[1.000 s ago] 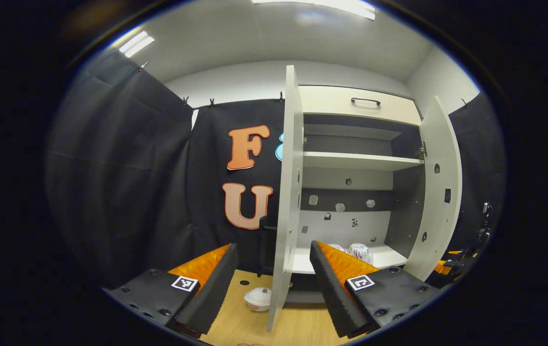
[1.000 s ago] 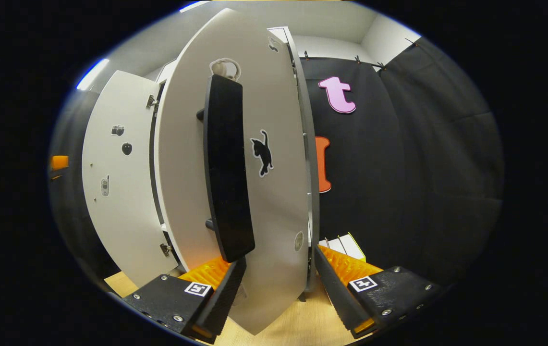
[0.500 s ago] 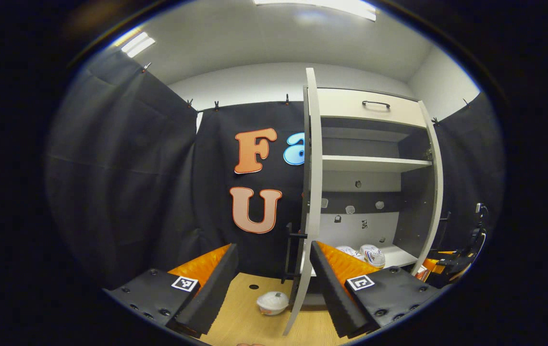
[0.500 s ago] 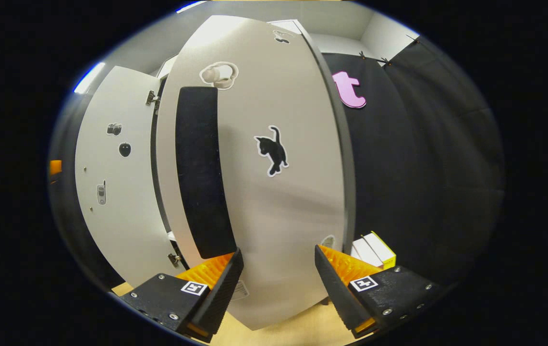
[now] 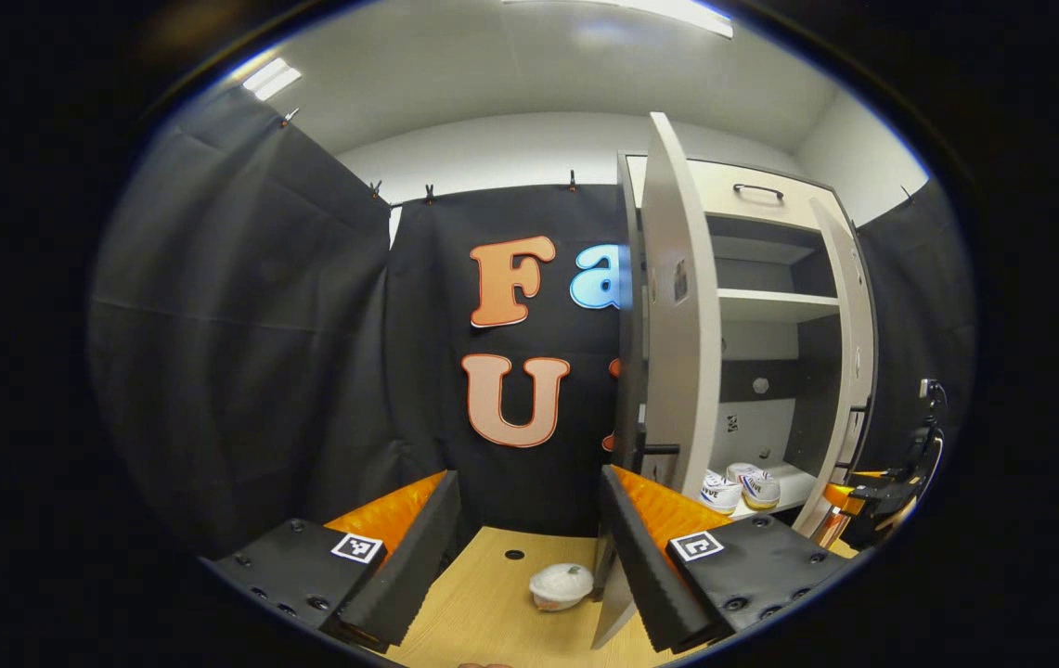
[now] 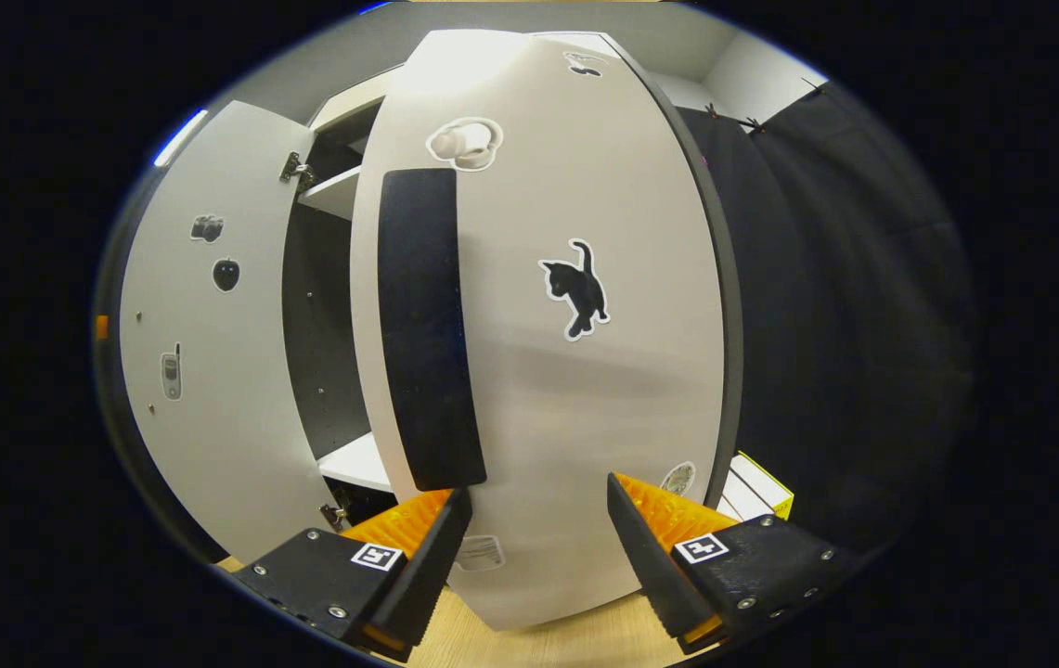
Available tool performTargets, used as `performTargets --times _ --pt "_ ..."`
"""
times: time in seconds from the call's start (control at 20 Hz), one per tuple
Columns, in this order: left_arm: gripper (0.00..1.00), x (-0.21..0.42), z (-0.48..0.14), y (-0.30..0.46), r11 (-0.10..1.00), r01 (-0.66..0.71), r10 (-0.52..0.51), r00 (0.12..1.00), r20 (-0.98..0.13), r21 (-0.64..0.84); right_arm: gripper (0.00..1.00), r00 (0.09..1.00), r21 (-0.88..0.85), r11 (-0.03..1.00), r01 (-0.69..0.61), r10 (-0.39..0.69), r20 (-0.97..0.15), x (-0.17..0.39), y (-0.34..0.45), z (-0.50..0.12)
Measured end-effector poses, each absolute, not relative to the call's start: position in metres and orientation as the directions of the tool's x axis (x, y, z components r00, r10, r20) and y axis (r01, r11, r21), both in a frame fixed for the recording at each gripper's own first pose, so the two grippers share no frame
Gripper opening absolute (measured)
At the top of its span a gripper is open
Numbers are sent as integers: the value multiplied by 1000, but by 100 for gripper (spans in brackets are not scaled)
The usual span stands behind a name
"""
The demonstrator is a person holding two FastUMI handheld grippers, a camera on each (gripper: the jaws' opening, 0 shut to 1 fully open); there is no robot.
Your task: Grab one shoe with the right hand and put it into the shoe cabinet, grab the other shoe with the left hand and put it into the shoe cabinet; then close the right door with the right hand and the left door with the left hand.
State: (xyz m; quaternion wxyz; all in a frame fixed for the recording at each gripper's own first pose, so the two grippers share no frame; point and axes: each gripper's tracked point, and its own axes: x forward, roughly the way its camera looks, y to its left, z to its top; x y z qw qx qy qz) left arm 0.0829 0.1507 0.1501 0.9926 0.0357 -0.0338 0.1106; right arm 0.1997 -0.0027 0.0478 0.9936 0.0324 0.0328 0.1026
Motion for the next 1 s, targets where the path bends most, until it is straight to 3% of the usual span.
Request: performTargets --times 1.0 --pt "96 136 63 185 995 -86 87 995 -43 41 91 997 19 999 -28 29 -65 217 12 44"
